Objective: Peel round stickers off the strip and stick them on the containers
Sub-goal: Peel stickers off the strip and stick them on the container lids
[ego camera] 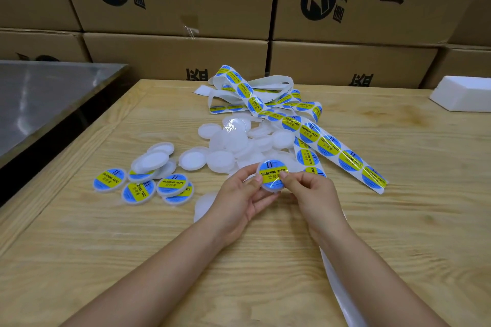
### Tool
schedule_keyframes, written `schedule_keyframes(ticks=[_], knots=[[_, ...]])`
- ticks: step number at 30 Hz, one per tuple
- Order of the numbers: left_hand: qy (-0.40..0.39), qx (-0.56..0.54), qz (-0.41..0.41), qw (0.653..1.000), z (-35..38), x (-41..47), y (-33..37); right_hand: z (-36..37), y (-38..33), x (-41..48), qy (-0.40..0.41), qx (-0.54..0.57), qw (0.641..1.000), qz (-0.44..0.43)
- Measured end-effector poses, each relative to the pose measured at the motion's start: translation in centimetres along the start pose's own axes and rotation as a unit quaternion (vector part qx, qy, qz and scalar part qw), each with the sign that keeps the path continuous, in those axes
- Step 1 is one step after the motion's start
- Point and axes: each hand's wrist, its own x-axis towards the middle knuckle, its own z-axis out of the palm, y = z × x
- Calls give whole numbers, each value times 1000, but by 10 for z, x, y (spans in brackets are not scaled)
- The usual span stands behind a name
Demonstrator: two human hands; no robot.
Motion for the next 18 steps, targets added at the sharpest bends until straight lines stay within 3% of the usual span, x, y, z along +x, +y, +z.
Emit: schedule_keyframes(ticks=[4, 8, 18], knots=[[10, 56, 27, 998, 1, 0, -3, -1, 1, 1, 11, -28, 1000, 2], [18, 152, 107, 982, 5, -1, -9, -1, 2, 2, 23, -71, 997, -11], [48, 376, 296, 877, 3, -7, -18, 3, 1, -5, 41, -67, 997, -26]])
